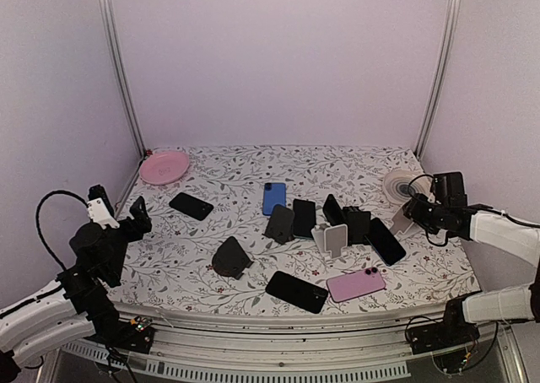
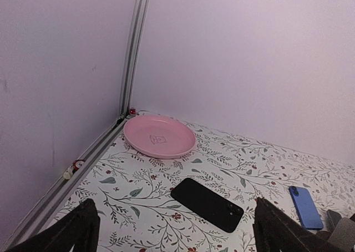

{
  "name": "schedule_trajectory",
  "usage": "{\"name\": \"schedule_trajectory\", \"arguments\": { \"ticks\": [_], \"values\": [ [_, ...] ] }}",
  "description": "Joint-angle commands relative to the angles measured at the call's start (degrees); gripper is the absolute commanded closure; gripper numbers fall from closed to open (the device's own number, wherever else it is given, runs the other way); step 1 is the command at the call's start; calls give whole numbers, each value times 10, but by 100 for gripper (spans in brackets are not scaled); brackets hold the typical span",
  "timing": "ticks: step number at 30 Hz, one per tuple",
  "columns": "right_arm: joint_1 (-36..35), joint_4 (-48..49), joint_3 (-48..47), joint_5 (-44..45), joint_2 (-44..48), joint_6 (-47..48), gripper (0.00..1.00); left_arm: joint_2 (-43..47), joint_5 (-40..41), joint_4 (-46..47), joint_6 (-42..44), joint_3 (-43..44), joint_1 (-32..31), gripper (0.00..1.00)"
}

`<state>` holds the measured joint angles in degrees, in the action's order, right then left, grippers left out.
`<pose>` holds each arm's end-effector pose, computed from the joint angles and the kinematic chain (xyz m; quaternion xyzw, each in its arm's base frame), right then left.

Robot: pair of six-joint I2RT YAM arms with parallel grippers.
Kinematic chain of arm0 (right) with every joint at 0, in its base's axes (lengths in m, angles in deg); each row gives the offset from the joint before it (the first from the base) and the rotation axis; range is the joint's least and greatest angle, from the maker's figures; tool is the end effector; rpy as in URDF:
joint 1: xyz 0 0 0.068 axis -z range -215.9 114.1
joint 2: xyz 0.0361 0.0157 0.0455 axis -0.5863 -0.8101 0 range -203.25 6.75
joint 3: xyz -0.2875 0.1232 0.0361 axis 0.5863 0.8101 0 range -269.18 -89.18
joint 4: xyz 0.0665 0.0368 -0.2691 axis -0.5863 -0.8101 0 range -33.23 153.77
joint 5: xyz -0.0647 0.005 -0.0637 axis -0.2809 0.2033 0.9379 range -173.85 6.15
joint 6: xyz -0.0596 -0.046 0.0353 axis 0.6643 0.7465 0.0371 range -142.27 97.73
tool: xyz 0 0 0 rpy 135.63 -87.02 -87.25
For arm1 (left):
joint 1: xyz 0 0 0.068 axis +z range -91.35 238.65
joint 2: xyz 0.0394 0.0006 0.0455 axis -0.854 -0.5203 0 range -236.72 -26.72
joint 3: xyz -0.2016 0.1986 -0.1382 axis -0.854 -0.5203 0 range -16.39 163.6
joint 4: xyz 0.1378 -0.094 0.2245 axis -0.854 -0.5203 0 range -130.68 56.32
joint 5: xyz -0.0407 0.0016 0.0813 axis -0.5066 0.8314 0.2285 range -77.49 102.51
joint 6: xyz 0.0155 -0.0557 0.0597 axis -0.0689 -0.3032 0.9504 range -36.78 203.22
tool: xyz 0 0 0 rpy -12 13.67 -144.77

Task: Place the phone on the phone stand
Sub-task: Move the phone stand to the center of the board.

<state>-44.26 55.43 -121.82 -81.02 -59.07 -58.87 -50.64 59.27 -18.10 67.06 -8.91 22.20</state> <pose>0.2557 0.0340 0.2022 0.2322 0.8816 0.1360 0.3878 0.1386 -0.0367 0.2190 -0.1590 0.6927 -0.0321 0.7028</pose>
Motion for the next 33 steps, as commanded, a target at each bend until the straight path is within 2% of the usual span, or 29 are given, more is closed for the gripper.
{"name": "schedule_trajectory", "arguments": {
  "ticks": [1,7,12,21,26,33],
  "values": [
    [-4,29,20,-19,10,-10,48,-3,2,4,-3,-5,9,3],
    [-3,22,14,-17,4,-20,55,-1,2,3,-3,-5,9,3],
    [-3,-10,12,25,32,-17,55,0,2,2,-3,-6,9,3],
    [-30,-14,30,-12,88,-8,54,-5,1,4,-3,-3,9,3],
    [-63,26,16,-43,23,0,53,-6,0,4,-3,-4,9,3],
    [-69,54,-2,-56,-60,3,52,-7,0,4,-3,-3,9,3]
  ]
}}
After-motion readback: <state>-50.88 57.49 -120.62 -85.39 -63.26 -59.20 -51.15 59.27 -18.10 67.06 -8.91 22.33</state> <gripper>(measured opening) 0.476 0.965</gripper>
